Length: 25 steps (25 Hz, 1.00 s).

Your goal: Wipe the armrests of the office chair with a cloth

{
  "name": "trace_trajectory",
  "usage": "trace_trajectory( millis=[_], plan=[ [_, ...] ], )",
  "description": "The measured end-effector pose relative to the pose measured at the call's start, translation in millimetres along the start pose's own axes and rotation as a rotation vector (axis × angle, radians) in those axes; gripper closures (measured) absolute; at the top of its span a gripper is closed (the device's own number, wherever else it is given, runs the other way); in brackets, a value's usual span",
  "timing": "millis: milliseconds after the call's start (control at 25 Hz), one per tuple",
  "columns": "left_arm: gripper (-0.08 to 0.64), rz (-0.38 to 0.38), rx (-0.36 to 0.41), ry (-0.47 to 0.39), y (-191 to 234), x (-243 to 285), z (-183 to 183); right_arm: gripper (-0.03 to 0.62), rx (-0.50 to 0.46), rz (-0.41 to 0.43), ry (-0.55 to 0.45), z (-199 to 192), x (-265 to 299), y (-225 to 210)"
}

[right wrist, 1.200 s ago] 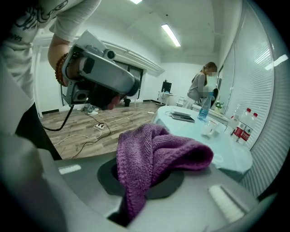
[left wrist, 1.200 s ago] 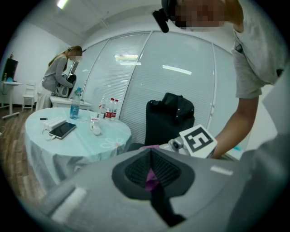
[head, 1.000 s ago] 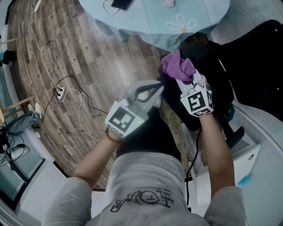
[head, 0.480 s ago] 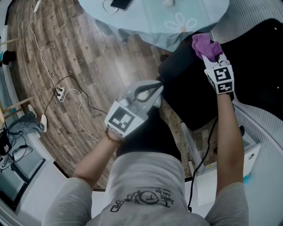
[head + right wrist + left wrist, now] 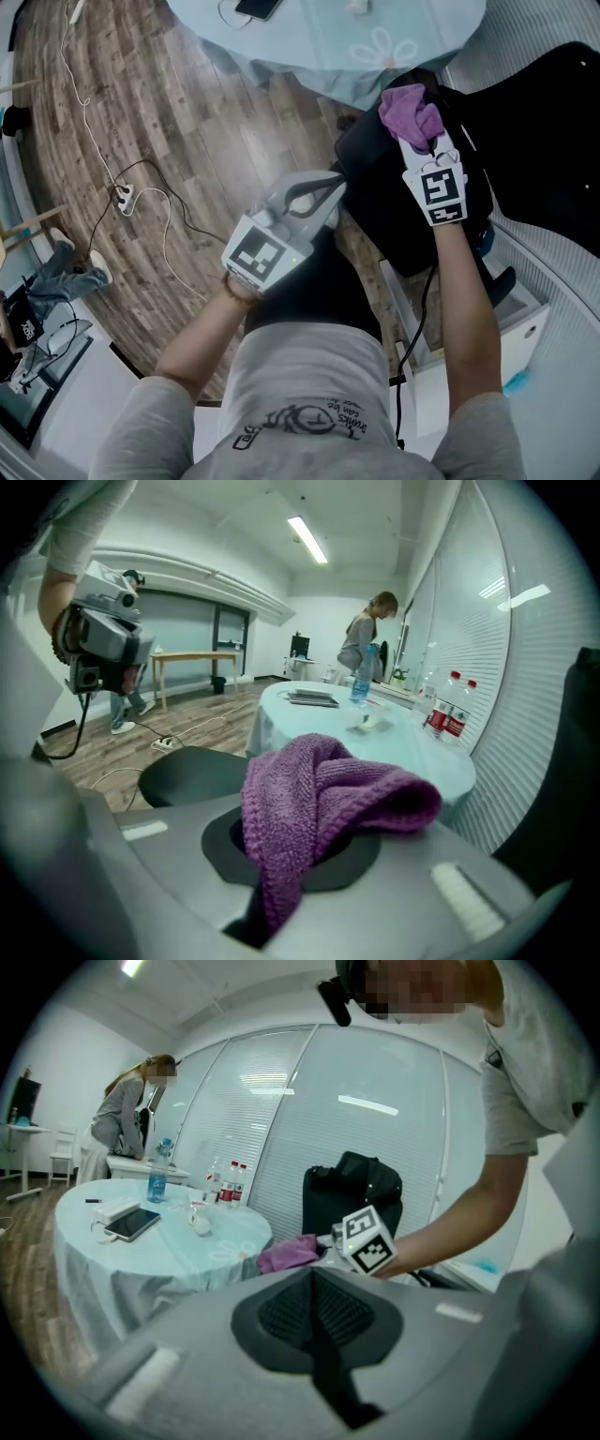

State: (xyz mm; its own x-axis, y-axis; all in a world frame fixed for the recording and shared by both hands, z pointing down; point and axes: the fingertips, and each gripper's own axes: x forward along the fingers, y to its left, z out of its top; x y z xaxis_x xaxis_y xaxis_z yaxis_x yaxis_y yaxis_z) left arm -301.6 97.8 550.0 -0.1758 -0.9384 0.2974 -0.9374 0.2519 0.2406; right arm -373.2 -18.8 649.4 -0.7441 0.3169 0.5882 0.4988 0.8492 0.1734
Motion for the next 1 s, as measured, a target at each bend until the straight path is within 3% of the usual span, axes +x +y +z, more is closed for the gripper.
trace_trajectory(
  millis=[160, 280, 600, 1000],
  plan=[
    [0.558, 0.007, -0.008, -0.007, 1.0, -1.4, -1.0, 0.566, -0.019, 0.087, -0.048, 15.3, -7.1, 74.2],
    [0.558, 0.012, -0.011, -0.013, 3.3, -3.2, 0.7, 0.567, 0.022, 0.094, -0.071, 23.3, -12.3, 112.6],
    [0.558, 0.023, -0.002, -0.027, -0.8, -13.8, 16.7, 0.565, 0.099, 0.090, -0.034, 33.4, -19.9, 110.4],
    [0.558, 0.052, 0.007, -0.095, -18.4, -60.5, 99.5, 0.565, 0.111, 0.038, -0.184, 139.0, -102.0, 96.4]
  ],
)
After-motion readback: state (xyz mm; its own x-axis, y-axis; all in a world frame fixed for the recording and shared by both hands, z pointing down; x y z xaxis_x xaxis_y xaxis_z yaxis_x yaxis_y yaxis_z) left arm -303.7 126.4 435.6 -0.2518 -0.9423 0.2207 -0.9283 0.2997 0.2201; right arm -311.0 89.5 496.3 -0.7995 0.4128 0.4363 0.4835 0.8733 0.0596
